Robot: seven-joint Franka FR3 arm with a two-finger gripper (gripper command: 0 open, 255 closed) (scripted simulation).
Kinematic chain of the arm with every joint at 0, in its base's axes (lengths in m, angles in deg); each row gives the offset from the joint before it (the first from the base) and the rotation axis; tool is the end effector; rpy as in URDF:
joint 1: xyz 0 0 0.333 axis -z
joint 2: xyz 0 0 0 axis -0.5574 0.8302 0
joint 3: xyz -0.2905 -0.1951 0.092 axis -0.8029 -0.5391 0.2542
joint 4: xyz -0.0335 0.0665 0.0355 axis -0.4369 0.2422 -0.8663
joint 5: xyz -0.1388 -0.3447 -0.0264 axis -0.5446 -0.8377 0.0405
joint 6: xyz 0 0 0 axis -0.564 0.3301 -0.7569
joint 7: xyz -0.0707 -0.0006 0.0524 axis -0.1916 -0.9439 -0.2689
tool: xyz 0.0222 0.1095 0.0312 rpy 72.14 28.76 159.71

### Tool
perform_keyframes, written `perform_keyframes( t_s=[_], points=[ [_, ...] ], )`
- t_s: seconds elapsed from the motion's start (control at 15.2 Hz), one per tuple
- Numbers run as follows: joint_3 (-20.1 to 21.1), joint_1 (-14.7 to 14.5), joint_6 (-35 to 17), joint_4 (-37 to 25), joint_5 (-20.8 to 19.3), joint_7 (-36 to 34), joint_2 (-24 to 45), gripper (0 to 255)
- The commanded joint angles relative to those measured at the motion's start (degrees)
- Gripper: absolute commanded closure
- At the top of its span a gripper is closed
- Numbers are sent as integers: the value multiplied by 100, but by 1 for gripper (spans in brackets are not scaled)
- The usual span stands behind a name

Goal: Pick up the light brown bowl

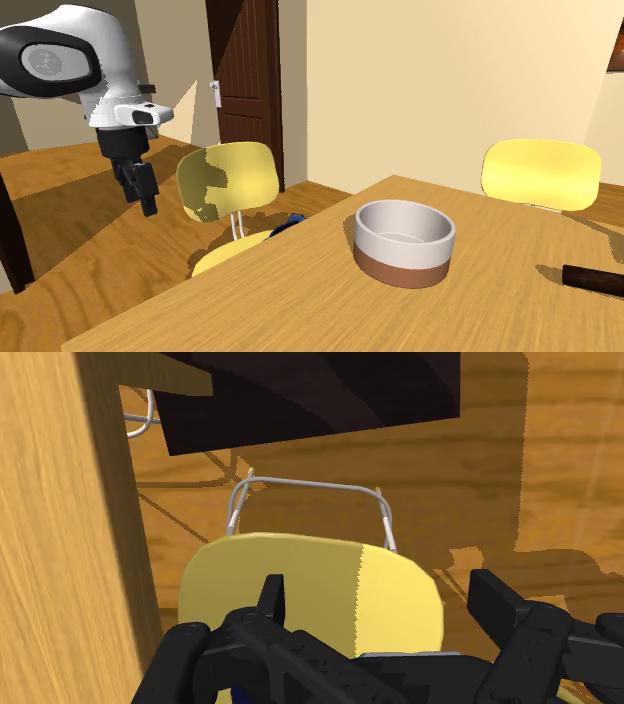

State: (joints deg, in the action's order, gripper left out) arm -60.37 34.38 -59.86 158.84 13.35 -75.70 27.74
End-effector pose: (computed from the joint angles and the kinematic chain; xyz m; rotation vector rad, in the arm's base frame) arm 0.2365 0.0247 0.6370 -3.1322 0.1546 -0.0624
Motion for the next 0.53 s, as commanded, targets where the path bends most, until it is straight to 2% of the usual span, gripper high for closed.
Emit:
perform_keyframes(
  t_s=[0.0,0.46],
  points=[
    [0,0,0,0,0,0,0,0],
    [-675,240,-299,-699,-445,732,1049,0]
  ],
)
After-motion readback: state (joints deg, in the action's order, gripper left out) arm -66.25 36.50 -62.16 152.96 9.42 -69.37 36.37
